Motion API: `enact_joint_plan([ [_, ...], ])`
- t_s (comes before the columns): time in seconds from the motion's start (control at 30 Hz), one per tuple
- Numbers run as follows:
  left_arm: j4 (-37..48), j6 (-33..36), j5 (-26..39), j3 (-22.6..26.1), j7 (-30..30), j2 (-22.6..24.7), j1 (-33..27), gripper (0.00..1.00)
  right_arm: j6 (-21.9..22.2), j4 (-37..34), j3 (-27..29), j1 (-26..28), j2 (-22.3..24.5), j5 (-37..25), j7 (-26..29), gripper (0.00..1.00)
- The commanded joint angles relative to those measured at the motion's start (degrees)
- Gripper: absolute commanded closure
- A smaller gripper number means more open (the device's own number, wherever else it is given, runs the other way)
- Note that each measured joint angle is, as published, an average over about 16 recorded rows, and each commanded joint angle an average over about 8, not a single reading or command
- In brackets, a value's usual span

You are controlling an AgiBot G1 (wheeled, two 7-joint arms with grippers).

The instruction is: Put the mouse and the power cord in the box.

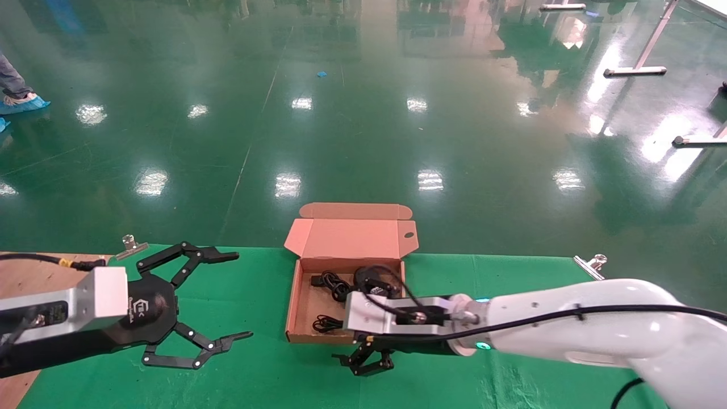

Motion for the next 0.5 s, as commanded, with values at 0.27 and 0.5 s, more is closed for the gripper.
enact_joint_plan([
  [0.27, -9.0, -0.1, -1.8, -3.6, -10.5, -1.4, 3.1, 0.00, -8.6, 4.8, 10.4, -4.7, 6.5, 6.2, 3.3, 0.00],
  [0.5, -15.9, -0.1, -3.3, -6.4, -18.6, -2.5, 5.4, 0.00, -15.3, 8.5, 18.5, -8.4, 11.5, 11.0, 5.8, 0.00],
])
